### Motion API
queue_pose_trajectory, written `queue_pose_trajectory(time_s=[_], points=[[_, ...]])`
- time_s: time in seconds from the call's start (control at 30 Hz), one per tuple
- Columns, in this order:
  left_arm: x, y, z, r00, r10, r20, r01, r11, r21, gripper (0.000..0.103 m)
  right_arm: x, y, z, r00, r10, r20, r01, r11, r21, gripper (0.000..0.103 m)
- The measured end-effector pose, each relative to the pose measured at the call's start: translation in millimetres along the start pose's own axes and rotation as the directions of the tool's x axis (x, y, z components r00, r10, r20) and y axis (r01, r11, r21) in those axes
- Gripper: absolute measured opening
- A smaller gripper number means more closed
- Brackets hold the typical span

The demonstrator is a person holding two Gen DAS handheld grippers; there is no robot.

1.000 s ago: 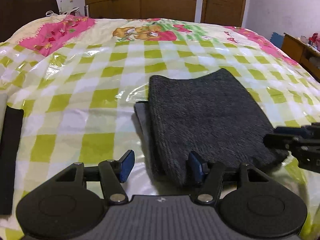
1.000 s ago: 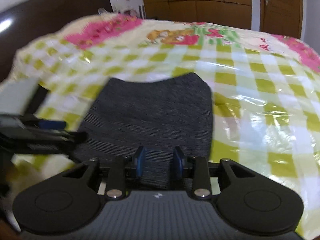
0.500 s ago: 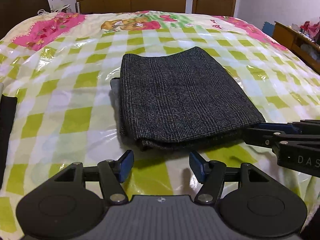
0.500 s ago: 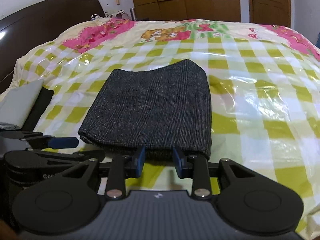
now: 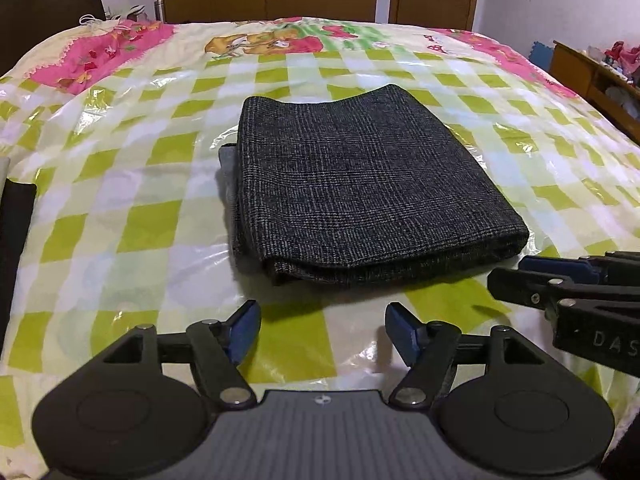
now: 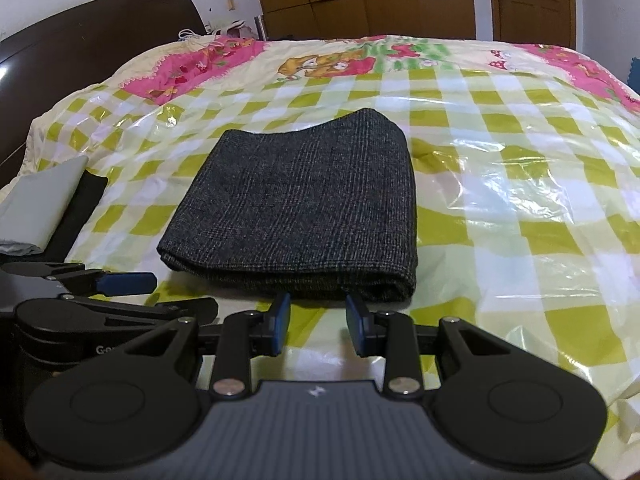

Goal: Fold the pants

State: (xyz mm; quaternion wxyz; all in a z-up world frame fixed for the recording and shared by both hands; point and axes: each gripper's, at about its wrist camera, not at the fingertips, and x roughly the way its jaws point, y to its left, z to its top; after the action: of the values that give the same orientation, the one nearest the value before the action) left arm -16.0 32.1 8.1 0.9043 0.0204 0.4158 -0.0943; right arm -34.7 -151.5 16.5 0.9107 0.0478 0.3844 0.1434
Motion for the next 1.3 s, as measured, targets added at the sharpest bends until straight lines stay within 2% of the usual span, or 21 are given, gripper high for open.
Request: queue_pose_trajectory(time_s=[0.53,1.3], points=[[-3,-6,-1,1.0,0.009,0.006,-0.009,1.0,0.002,0.09,4,4,-6,1.0,0.007,-0.03,-0.007,1.0,-0.024,0.032],[-2,-10,0,0.999,0.045,-0.009,-0.045,0.999,0.002,0.091,6,3,-9,0.999,0.004,-0.04,-0.005,1.0,-0.02,0.032]])
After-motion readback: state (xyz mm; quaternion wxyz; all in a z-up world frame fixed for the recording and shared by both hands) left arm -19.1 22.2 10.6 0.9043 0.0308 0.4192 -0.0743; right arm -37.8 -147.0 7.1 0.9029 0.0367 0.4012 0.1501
